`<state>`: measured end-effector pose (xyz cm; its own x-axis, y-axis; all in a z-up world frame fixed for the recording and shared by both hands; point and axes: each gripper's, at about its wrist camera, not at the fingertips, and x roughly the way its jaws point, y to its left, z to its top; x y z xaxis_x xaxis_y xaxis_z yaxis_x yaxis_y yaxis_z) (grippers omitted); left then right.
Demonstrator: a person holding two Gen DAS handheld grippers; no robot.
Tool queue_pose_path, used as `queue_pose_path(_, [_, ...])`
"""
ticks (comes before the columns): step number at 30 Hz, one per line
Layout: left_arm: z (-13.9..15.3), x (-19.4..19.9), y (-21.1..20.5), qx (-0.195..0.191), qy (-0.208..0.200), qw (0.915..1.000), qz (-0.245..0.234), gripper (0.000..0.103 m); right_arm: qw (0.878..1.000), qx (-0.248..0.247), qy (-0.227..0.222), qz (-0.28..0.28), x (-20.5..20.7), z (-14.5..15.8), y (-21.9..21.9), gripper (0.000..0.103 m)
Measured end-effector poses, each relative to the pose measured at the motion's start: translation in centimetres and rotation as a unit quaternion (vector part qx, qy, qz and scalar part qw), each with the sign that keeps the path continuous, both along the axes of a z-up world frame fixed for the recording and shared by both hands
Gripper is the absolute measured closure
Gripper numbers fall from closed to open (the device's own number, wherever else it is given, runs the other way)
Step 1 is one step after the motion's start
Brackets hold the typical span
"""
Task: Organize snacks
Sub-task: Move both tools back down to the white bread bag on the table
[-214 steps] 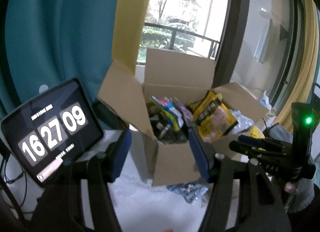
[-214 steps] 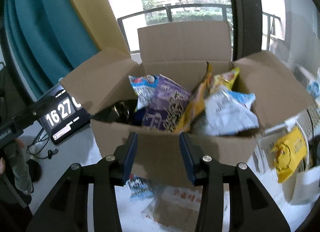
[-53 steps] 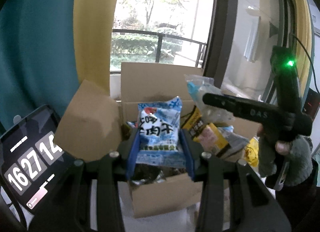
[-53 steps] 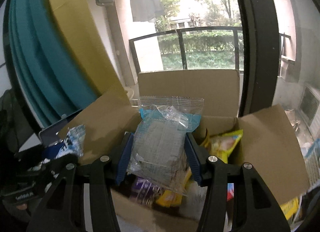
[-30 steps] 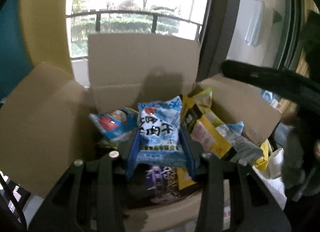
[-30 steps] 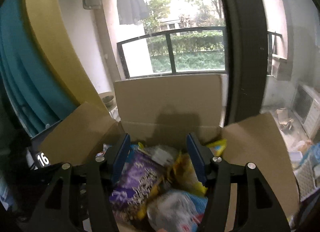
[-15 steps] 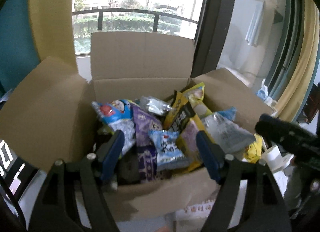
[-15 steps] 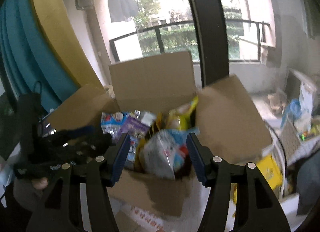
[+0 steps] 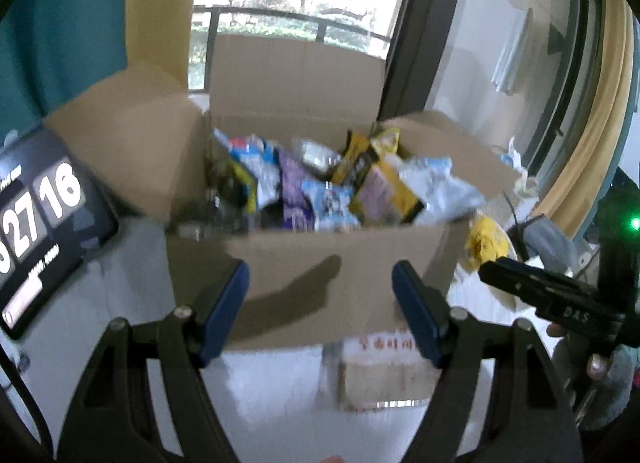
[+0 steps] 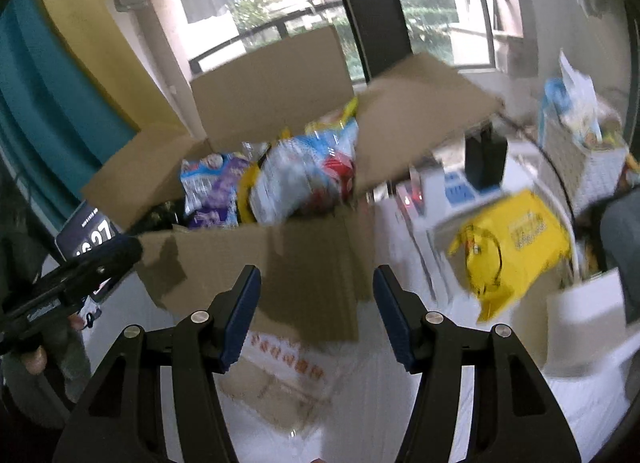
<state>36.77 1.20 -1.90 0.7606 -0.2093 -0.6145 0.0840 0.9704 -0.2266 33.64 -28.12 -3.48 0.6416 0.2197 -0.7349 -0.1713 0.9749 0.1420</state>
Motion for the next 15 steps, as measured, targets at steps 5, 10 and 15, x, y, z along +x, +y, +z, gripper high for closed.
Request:
queue_pose_path(5, [-2.7, -1.4, -0.9, -0.001, 0.029, 0.9995, -0.016, 0.028, 1.000, 0.004, 0.028, -0.012, -0.9, -2.4, -0.7, 0.041])
queue_pose_path(10, [-4.7, -1.6, -1.7, 0.002, 0.054, 0.9983, -0.021, 0.028, 0.998, 0.009, 0.054, -0.017, -1.5, -4.6, -1.1, 0.042])
queue_pose_path(15, [-6.4, -1.1, -2.8, 0.008, 0.076, 0.9966, -0.032, 0.028, 0.997, 0.011, 0.075, -0.010, -2.0, -6.4, -0.9, 0.042])
